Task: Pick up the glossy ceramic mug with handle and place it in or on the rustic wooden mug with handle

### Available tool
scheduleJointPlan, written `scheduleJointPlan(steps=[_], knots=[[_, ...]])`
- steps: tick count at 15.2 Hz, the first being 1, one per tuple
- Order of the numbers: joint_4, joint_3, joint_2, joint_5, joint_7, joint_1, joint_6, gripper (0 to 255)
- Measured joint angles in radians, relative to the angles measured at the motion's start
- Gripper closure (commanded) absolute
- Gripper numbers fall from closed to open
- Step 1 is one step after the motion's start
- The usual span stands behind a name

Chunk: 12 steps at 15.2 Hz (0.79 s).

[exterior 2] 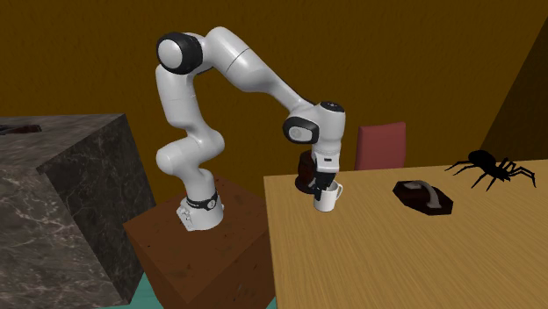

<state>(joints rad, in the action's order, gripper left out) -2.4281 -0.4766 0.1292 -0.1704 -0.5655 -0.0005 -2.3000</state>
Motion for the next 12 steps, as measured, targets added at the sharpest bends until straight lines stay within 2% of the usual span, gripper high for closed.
scheduleJointPlan(steps=[12], knots=[[0.073,0.019,0.09,-0.024,0.015,0.003,0.158,255]])
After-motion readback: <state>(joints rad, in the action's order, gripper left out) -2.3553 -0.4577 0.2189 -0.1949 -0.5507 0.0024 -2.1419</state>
